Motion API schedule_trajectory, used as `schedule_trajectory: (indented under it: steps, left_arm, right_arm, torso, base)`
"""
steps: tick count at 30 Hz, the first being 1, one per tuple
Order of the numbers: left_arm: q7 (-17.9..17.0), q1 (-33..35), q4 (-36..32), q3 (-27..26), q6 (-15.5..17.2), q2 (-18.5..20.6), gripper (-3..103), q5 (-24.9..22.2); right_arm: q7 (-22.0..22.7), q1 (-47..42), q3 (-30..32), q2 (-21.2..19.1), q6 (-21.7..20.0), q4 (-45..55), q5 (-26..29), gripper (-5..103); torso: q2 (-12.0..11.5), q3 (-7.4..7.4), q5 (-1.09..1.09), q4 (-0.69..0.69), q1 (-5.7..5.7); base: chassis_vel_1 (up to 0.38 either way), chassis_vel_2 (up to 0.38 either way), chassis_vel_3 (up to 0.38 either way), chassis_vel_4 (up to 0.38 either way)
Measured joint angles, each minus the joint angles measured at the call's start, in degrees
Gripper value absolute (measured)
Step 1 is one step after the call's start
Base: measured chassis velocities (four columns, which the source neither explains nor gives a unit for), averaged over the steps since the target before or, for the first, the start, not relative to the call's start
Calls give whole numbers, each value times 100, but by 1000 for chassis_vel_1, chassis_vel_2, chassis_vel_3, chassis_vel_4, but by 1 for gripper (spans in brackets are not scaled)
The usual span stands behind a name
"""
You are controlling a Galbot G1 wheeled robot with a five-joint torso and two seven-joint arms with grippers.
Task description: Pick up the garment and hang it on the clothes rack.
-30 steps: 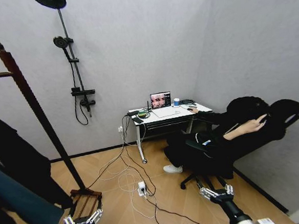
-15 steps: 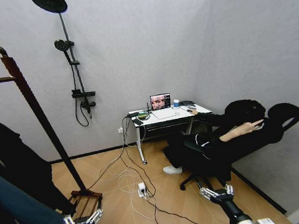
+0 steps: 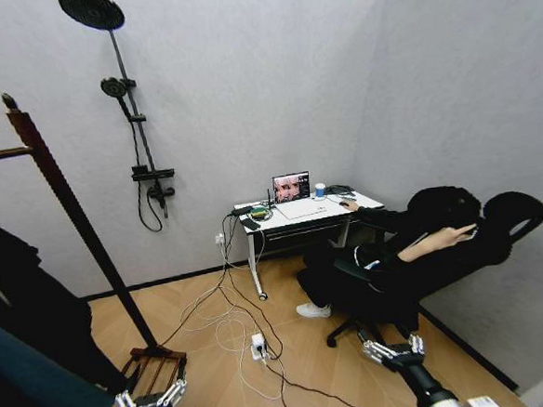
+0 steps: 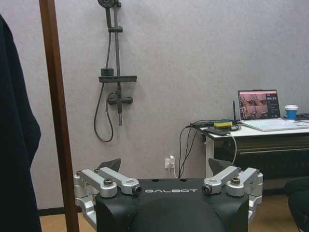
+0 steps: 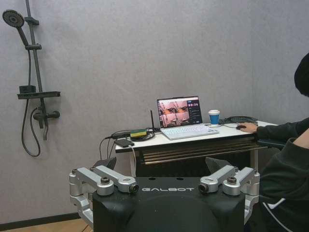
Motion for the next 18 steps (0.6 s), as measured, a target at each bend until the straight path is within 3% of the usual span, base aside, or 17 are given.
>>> schedule_trajectory:
  steps: [18]
  left_arm:
    - [-1, 0, 0, 0, 0, 0, 100, 0]
  right_arm:
    - [0, 0, -1, 0, 0, 0, 0, 100]
  torso:
    - [-32, -17, 0, 0, -14]
  base:
    - [32, 37, 32, 35]
